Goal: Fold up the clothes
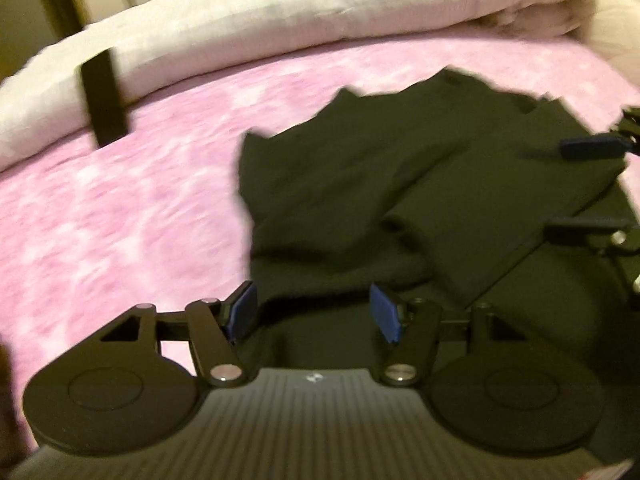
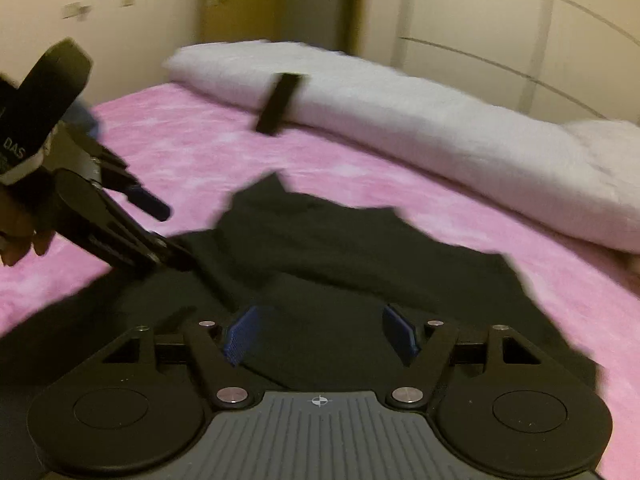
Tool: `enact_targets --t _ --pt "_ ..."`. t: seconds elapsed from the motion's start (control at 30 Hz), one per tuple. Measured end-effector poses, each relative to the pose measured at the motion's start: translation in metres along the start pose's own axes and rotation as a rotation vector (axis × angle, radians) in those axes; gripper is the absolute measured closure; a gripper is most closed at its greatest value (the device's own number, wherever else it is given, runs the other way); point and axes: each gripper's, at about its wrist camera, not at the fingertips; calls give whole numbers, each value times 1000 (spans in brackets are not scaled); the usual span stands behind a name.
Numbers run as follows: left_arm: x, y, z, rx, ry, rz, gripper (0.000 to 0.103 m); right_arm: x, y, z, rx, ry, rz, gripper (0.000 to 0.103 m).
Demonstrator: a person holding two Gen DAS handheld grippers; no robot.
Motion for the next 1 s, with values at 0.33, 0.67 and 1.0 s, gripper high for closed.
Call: enact_targets --t 0.33,0.67,1.0 --pt "43 40 77 -181 -131 -7 71 -75 127 -28 -347 -189 209 33" --pt "75 13 21 -141 16 -45 98 -94 154 -13 -372 -216 179 33" --pt "62 3 62 -49 -139 67 84 -106 155 -3 -432 -231 169 32"
Point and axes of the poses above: each gripper's, at about its wrist camera, not at the fingertips, and z roughly the way its jaws point, y to its right, x to its top, and after that the axes turned 5 degrees about x, right-handed
